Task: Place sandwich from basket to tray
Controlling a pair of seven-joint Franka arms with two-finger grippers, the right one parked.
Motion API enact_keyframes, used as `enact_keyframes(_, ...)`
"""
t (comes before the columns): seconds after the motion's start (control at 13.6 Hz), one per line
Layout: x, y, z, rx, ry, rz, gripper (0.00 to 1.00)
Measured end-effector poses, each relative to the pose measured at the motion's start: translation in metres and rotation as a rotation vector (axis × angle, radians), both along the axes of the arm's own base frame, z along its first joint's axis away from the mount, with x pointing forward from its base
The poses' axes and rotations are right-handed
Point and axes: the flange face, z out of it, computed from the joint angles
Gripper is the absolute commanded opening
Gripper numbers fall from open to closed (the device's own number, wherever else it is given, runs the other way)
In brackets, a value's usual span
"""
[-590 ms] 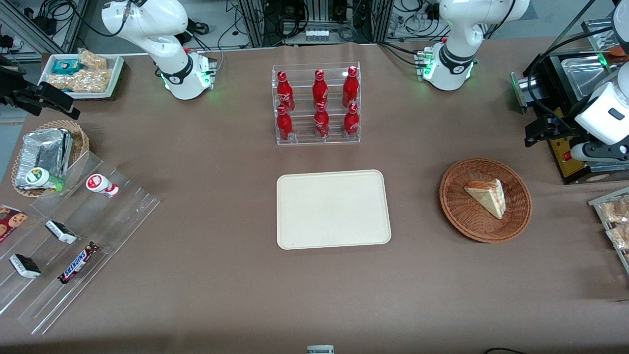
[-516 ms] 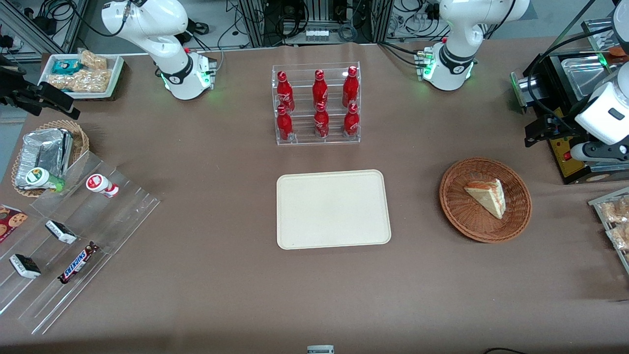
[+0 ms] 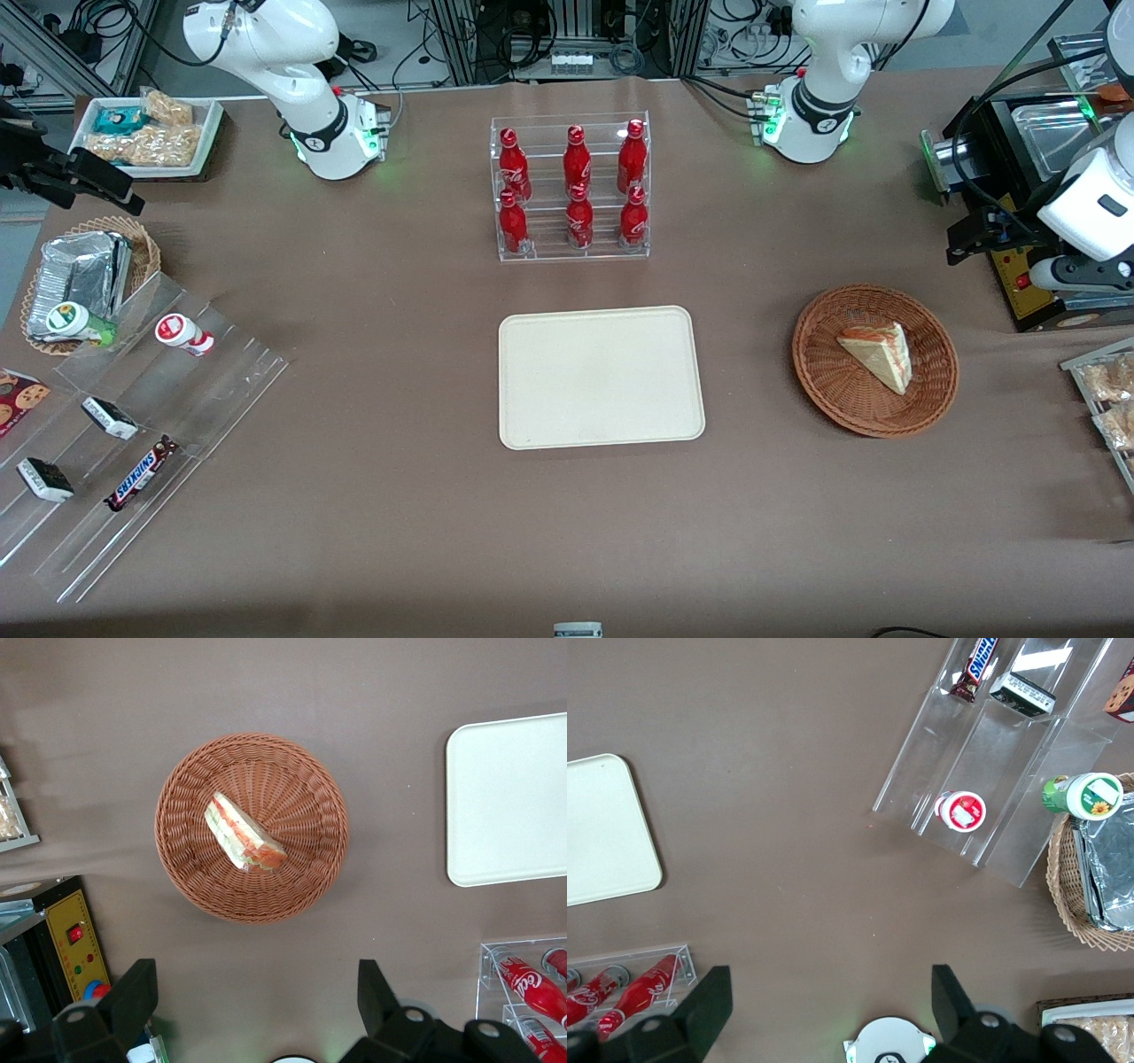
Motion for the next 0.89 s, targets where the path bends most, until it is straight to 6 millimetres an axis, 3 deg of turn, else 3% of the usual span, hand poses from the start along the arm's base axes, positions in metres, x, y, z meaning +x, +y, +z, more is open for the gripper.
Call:
enact_keyframes(0.3,0.001,0.000,-0.004,0.000,0.012,0.000,1.00)
enact_keyframes(0.44,0.005,0.001,-0.019,0.002,0.045,0.004,1.00)
enact_keyframes(0.59,0.013,0.004,-0.051,0.006,0.105,0.013,1.00)
enact_keyframes(0.89,0.027,0.023,-0.133,0.013,0.158,0.045,1.00)
